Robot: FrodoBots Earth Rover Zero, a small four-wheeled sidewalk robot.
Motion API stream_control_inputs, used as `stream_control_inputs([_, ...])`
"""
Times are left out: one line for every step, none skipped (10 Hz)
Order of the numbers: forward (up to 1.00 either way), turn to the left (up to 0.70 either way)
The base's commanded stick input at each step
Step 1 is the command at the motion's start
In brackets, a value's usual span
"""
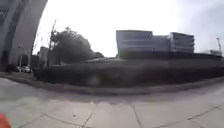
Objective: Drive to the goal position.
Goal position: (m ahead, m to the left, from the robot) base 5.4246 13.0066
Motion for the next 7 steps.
stream_control_inputs([0.70,0.35])
stream_control_inputs([0.70,0.35])
stream_control_inputs([0.70,0.35])
stream_control_inputs([0.70,0.35])
stream_control_inputs([0.70,0.35])
stream_control_inputs([0.70,0.35])
stream_control_inputs([0.70,0.35])
